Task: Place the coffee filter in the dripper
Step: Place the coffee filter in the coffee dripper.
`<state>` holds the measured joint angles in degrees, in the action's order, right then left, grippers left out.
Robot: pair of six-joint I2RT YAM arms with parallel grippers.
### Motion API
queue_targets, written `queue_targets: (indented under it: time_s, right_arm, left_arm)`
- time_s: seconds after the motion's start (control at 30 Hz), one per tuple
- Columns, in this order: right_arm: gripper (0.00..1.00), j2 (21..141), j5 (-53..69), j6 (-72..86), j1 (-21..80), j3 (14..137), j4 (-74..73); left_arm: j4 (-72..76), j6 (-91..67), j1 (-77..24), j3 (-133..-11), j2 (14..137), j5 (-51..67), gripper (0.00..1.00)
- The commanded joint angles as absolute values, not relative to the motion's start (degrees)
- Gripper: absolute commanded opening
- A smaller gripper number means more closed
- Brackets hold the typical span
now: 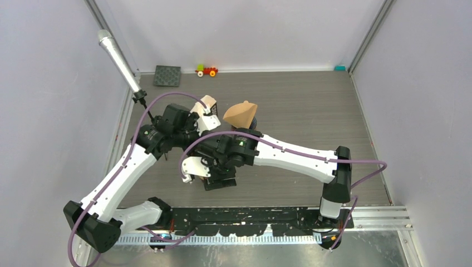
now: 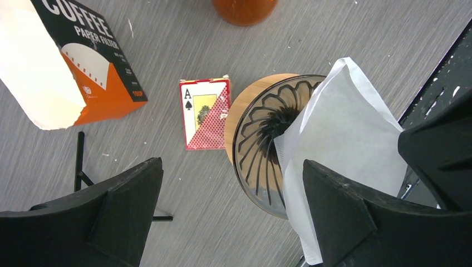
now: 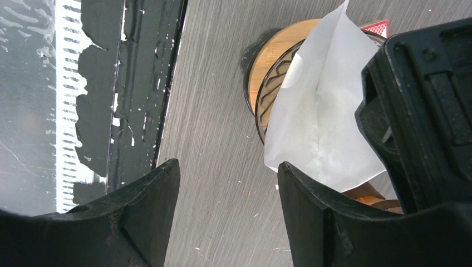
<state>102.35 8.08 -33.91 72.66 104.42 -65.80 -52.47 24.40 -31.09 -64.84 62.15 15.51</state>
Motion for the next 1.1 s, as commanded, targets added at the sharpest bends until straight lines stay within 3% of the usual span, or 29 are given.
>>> queue_targets:
  time_s: [0.0, 0.13, 0.3, 0.47, 0.57, 0.67, 0.83, 1.07]
  right_arm:
    - [0.71, 100.76, 1.67, -33.21, 69.81, 105.95, -61.11]
    - [0.71, 99.06, 1.80, -33.30, 69.79, 105.01, -61.86]
    - [0.70, 94.98, 1.67, -33.40, 69.87, 102.30, -61.92]
    - [0.70, 91.64, 1.04, -33.81, 69.76, 99.55, -61.89]
    - [0.70, 90.20, 0.88, -33.84, 69.37, 97.58, -61.27]
    - [0.70, 89.11, 1.24, -33.65, 68.49, 95.98, -60.60]
    - [0.70, 85.86, 4.96, -31.17, 63.43, 94.32, -58.63]
    - [0.76, 78.43, 10.03, -22.08, 46.50, 94.74, -52.28]
  left_arm:
    - [-57.85, 25.07, -33.05, -67.56, 58.62, 26.44, 1.00]
    - [-58.15, 25.05, -33.04, -68.02, 57.87, 26.30, 0.96]
    - [-58.76, 25.60, -33.02, -68.04, 57.88, 26.72, 0.82]
    - [-60.43, 26.06, -33.04, -68.61, 59.70, 28.56, 0.60]
    - [-61.06, 25.89, -33.04, -68.95, 60.58, 28.95, 0.55]
    - [-60.54, 25.86, -33.03, -69.18, 60.58, 29.06, 0.56]
    - [-57.73, 24.86, -33.00, -69.94, 58.81, 25.83, 0.69]
    - [-47.32, 18.11, -32.60, -73.06, 57.38, 14.68, 0.82]
